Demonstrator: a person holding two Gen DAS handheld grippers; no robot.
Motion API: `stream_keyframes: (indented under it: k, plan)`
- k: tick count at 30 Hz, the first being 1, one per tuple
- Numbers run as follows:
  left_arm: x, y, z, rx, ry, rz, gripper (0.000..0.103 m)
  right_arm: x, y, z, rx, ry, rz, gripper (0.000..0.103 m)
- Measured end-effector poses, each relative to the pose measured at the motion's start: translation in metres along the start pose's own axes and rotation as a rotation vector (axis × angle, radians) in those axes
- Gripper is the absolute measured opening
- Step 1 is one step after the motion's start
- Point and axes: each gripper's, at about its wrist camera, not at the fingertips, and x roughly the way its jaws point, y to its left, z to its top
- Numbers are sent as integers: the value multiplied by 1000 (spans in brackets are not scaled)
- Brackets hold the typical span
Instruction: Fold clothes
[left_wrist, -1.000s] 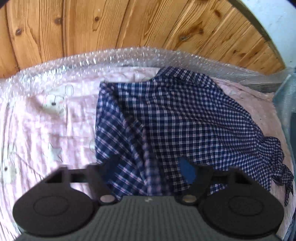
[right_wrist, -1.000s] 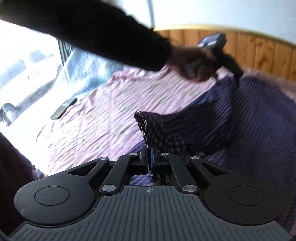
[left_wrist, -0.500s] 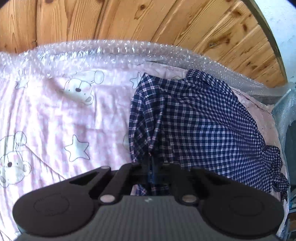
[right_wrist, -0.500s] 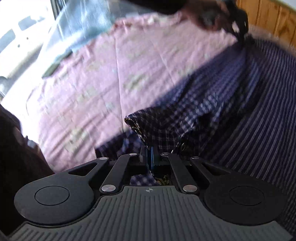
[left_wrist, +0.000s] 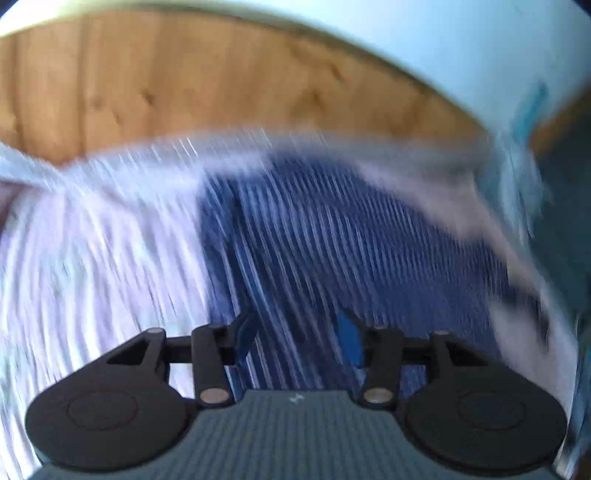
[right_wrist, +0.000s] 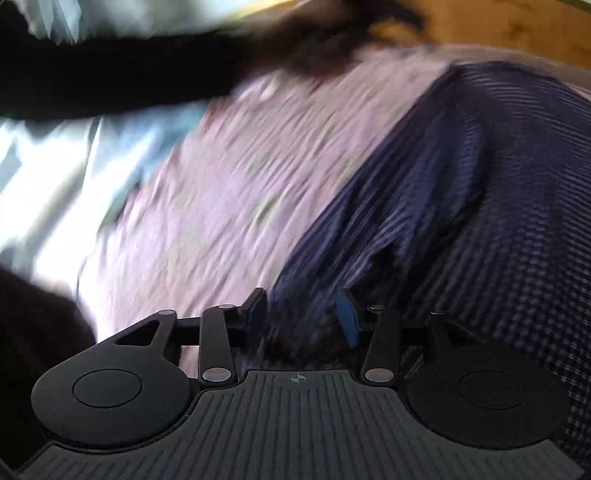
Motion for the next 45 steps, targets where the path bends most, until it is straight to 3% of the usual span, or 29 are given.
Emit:
stream_keyframes:
  k: [2,4,6,9,11,17,19,21,23,27,29,30,31,32,35,38,41,45]
  plan:
    - [19,-11,-27,80,92,52,49,14,-11,0,48,0,-8,29]
    - [39,-9,-45,101,157,145,48,38,-12,-14,37,80,10,29]
    - [35,-11,-46,123,144,183,53,44,-7,-27,10,137,33,29]
    - [18,-18,-32,71,112,156,54,13,-12,-35,5,132,36,41]
    - [4,-30,-21,60,66,125,57,-30,-55,-40,131,47,-71,53]
    - [2,-111,10,99,35,27,65,-156,-210,-56,541,-201,-417,56]
    - [4,-143,15,110,32,-9,69,-193,-272,-60,666,-293,-501,58]
    - [9,-176,16,103,46,-42,70,-224,-327,-67,793,-404,-566,70]
    - [18,-210,17,89,60,-89,71,-248,-386,-77,926,-505,-615,74]
    - [47,-287,14,176,93,-116,73,-257,-473,-94,1008,-487,-704,74]
    - [60,-323,10,253,101,-105,73,-251,-498,-96,958,-425,-675,68]
    - [66,-341,8,291,105,-99,73,-249,-506,-95,920,-400,-630,46]
    - [70,-354,7,319,105,-100,73,-249,-510,-91,879,-385,-586,32]
    - [73,-368,6,347,104,-101,73,-252,-512,-86,842,-376,-565,0]
    - [80,-401,9,423,80,-120,75,-292,-494,-64,731,-473,-515,0]
    - [94,-445,10,497,42,-144,86,-338,-468,-40,625,-580,-442,0]
    - [110,-492,5,558,9,-176,89,-356,-455,-19,593,-550,-391,0]
    - [128,-551,-20,656,-45,-200,91,-359,-456,-6,685,-491,-303,0]
